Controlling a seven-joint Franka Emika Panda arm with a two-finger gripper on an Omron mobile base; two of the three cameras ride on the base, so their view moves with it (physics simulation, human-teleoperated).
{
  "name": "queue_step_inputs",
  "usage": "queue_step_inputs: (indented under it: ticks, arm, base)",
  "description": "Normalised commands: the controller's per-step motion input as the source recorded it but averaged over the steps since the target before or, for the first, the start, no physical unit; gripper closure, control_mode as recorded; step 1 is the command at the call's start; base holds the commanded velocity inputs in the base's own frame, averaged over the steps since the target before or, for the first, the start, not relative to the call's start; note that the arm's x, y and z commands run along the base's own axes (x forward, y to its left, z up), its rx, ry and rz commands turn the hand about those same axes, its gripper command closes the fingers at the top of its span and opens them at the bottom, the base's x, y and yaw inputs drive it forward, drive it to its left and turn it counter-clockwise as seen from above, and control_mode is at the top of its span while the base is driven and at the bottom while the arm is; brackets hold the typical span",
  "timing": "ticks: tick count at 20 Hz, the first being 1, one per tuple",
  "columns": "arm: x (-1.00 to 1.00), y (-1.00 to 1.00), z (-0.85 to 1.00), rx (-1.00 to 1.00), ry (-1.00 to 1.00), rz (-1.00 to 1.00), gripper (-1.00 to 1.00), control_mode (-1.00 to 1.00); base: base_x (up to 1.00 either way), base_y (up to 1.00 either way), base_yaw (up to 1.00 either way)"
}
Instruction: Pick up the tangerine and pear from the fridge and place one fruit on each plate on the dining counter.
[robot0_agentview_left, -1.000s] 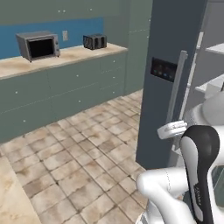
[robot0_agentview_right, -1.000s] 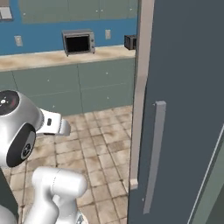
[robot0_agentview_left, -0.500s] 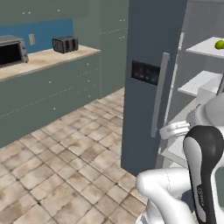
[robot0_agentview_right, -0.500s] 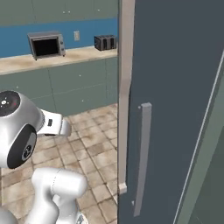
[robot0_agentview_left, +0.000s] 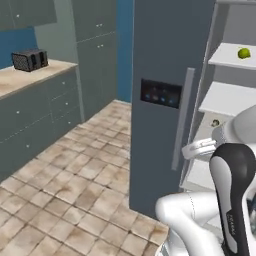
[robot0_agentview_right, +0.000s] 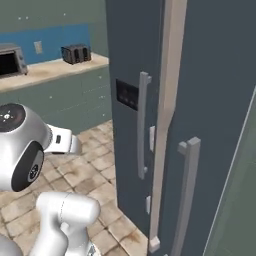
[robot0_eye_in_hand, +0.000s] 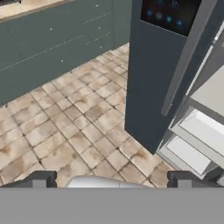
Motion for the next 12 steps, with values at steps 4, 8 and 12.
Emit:
queue_step_inputs:
  ticks: [4, 8, 12]
  arm:
    - [0.0, 0.0, 0.0, 0.0, 0.0, 0.0, -1.0, 1.0]
    - [0.0, 0.0, 0.0, 0.0, 0.0, 0.0, -1.0, 1.0]
    - [0.0, 0.0, 0.0, 0.0, 0.0, 0.0, -1.0, 1.0]
  base:
    - [0.37, 0.62, -0.68]
    - [0.38, 0.54, -0.63]
    - [0.33, 0.2, -0.61]
